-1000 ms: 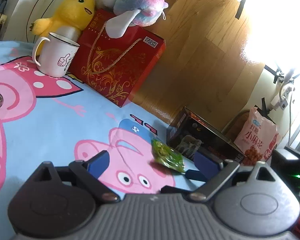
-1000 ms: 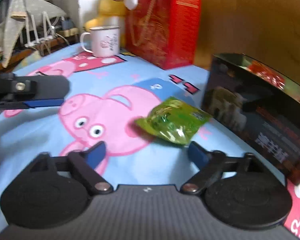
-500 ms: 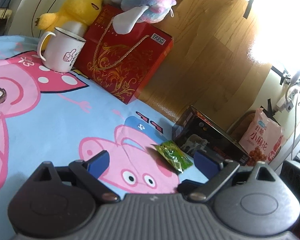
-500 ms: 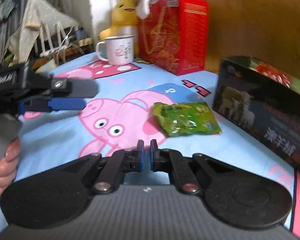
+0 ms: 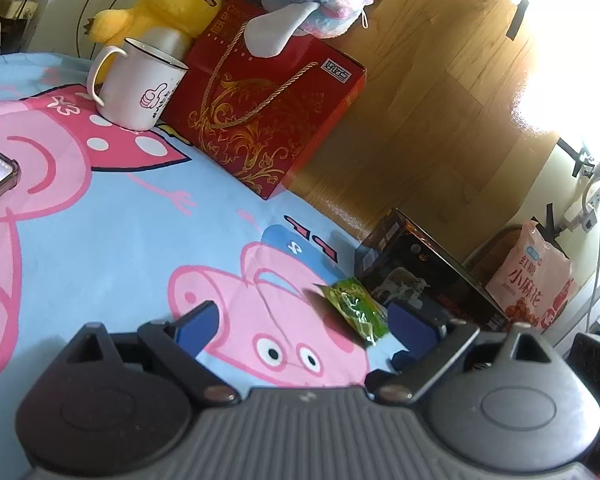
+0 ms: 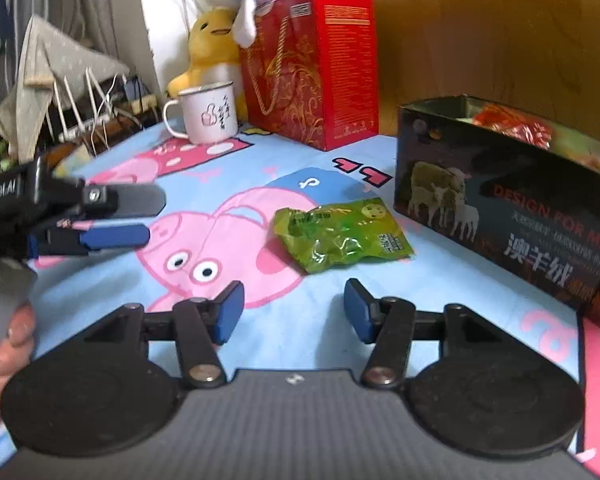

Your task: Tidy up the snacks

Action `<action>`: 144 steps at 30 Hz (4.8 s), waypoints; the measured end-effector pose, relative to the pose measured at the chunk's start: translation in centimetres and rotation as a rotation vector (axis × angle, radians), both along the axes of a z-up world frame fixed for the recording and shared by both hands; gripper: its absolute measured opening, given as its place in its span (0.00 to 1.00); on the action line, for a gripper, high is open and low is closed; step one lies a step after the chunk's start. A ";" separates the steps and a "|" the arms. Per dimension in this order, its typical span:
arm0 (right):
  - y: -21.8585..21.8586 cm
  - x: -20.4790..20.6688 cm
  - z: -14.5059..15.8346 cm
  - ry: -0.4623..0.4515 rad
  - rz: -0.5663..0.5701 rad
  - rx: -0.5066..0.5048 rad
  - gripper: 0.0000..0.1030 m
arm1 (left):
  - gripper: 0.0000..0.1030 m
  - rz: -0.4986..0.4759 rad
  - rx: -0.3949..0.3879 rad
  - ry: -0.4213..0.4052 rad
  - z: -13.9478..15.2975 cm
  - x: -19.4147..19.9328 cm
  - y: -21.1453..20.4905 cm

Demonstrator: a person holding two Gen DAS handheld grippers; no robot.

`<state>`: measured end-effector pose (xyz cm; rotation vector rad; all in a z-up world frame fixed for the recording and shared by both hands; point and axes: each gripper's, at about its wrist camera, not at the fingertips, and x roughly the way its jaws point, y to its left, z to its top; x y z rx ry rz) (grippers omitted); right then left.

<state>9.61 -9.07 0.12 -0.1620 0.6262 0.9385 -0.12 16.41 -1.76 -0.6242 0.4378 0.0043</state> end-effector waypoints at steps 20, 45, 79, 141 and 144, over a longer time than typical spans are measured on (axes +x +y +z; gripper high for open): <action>-2.3 -3.8 0.0 -0.037 -0.014 -0.028 0.58 | 0.93 -0.030 -0.109 -0.017 -0.5 -0.2 1.2; 3.5 5.8 -0.2 -0.031 -0.017 -0.092 0.62 | 0.92 -0.076 -0.099 -0.066 -0.4 -0.2 0.8; -8.1 -8.6 1.3 0.172 -0.141 0.194 0.71 | 0.92 -0.340 -0.353 0.056 -1.0 -4.3 -0.4; -13.1 0.1 3.6 -0.175 -0.486 0.271 0.58 | 0.64 -0.366 0.357 -0.029 7.9 12.3 -13.5; -12.6 -1.1 3.4 -0.157 -0.483 0.304 0.61 | 0.76 -0.299 0.352 -0.040 7.1 7.6 -12.7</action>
